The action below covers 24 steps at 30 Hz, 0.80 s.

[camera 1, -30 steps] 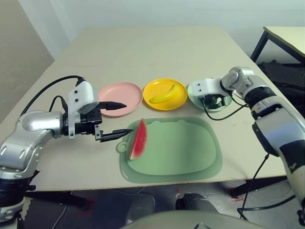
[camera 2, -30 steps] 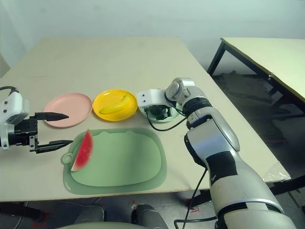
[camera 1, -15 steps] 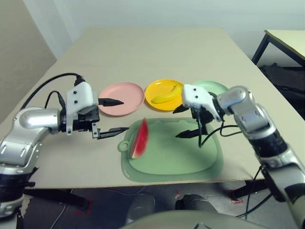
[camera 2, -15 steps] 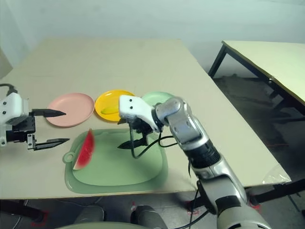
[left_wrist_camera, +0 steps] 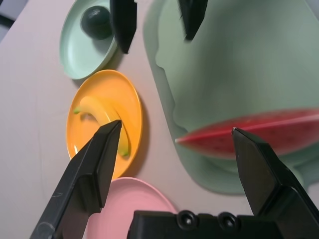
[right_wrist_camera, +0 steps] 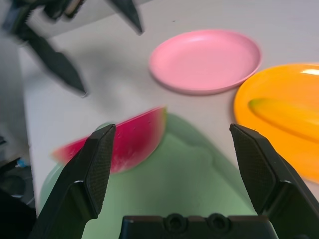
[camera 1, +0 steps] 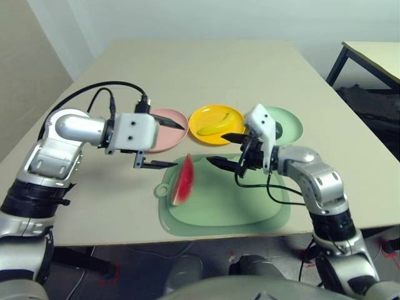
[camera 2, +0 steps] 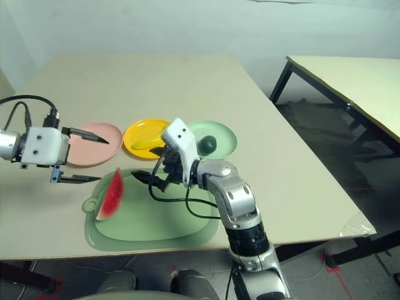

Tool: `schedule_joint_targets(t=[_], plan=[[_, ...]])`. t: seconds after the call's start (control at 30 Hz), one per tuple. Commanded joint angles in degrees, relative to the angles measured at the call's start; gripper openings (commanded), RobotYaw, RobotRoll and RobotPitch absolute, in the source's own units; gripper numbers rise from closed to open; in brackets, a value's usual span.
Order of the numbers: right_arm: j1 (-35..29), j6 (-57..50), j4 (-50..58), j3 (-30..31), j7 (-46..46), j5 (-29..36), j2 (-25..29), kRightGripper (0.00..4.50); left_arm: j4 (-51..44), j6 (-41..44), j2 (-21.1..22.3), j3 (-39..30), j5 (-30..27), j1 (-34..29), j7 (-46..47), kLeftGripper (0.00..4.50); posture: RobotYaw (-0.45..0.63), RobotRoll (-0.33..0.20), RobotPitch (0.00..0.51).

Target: Place the fruits into color-matched plates.

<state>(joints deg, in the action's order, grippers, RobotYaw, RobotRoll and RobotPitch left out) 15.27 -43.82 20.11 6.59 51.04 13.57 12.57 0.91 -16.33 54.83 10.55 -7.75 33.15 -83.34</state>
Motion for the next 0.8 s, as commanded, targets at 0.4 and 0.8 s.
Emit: schedule_joint_targets(t=[0.4, 0.8], plan=[[-15.1, 29.4, -7.6, -1.2, 15.7, 8.4, 12.7, 4.47, 10.2, -20.7, -1.7, 16.0, 3.7, 10.1, -9.2, 4.5, 0.08, 0.0, 0.0], [-16.4, 33.8, -11.1, -0.2, 15.9, 9.2, 14.5, 4.47, 11.4, -25.9, -3.5, 25.6, 6.0, 10.7, -9.2, 4.5, 0.06, 0.0, 0.0]])
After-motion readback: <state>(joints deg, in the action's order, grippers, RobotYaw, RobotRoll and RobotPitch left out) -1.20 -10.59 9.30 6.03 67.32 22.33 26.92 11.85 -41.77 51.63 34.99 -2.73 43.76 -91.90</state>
